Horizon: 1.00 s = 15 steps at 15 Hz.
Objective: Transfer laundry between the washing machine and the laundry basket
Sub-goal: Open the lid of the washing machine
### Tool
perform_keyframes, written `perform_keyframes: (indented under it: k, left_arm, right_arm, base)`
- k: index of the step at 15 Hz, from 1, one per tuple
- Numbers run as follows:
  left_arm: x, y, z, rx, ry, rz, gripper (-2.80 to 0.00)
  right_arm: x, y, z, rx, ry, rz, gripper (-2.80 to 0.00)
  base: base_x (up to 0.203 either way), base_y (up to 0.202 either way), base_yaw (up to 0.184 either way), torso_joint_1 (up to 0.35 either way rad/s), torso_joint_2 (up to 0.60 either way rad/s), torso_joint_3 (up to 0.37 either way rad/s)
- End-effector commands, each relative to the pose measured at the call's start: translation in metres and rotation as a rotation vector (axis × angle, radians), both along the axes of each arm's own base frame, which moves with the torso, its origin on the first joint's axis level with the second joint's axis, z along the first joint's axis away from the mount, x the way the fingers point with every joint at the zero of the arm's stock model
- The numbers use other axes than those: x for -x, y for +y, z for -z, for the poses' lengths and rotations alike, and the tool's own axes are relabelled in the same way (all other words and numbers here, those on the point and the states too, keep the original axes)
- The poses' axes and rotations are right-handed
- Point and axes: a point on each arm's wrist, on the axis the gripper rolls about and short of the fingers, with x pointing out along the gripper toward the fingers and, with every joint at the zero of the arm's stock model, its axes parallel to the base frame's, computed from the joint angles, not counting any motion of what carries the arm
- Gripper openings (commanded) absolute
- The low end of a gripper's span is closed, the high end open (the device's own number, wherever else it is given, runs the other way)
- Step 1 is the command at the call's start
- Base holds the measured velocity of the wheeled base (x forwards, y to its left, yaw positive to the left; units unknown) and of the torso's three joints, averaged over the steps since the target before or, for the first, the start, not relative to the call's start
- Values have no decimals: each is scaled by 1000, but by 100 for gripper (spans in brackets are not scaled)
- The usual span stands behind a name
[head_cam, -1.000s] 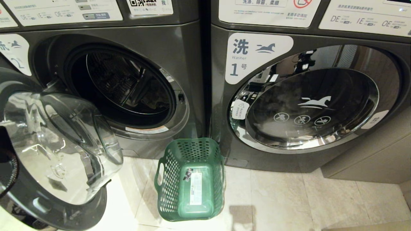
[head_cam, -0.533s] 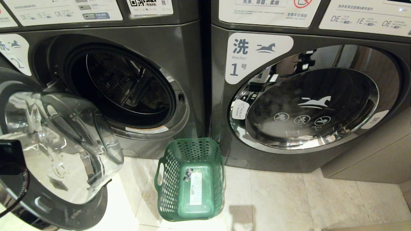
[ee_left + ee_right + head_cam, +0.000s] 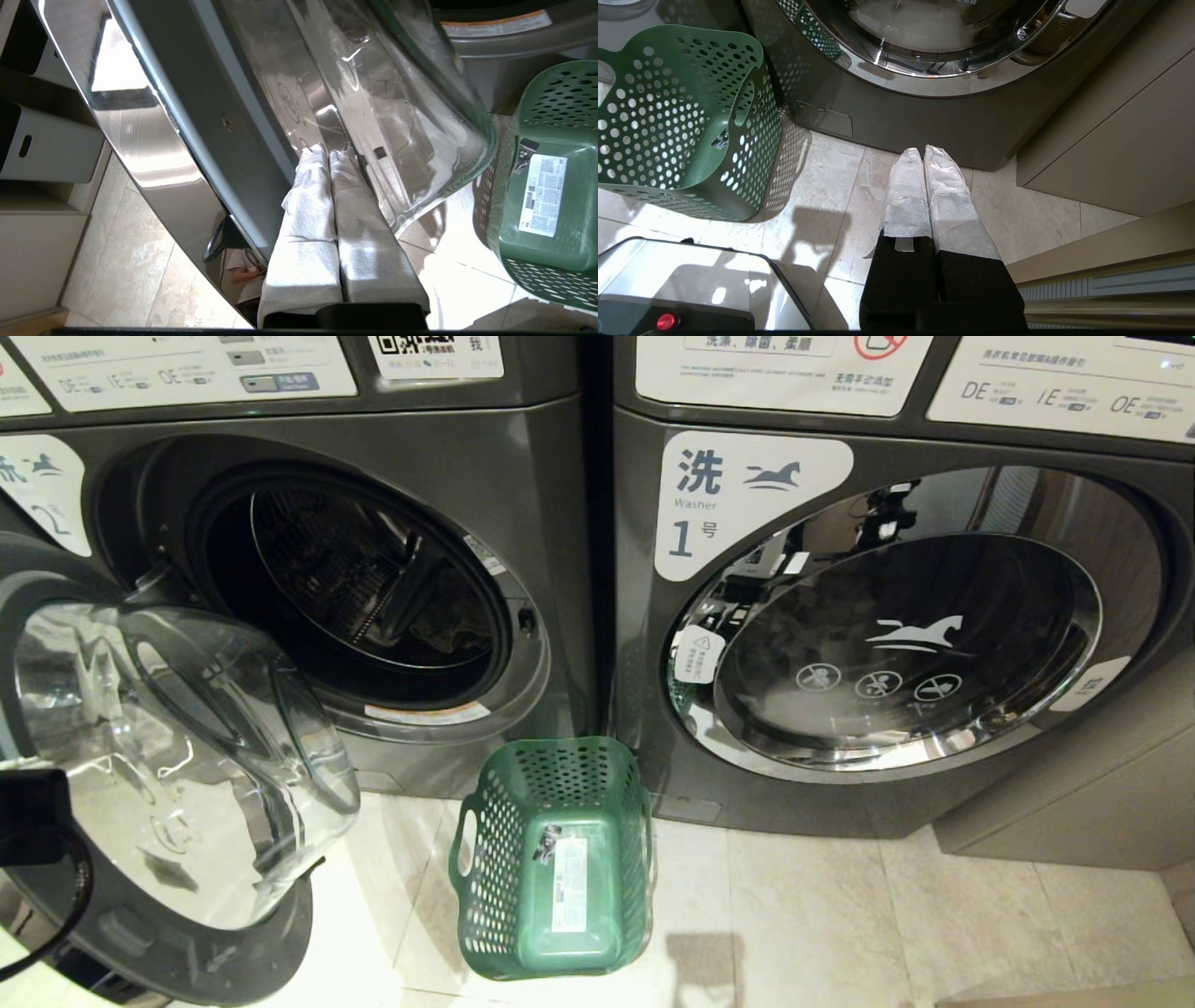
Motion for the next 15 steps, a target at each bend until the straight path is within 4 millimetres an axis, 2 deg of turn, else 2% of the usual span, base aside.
perform_keyframes:
  k: [1, 8, 15]
  left_arm:
    - [-3, 2, 3, -6, 18, -20, -280]
    - [3, 15, 1, -26, 8, -160, -280]
    - [6, 39, 2, -15, 14, -330, -280]
  right_arm:
    - [0, 0, 0, 1, 2, -1, -280]
    - [0, 0, 0, 1, 0, -1, -280]
    - [0, 0, 0, 1, 0, -1, -280]
  base:
    - [0, 0, 0, 0, 0, 0]
    - [0, 0, 0, 0, 0, 0]
    - [0, 0, 0, 0, 0, 0]
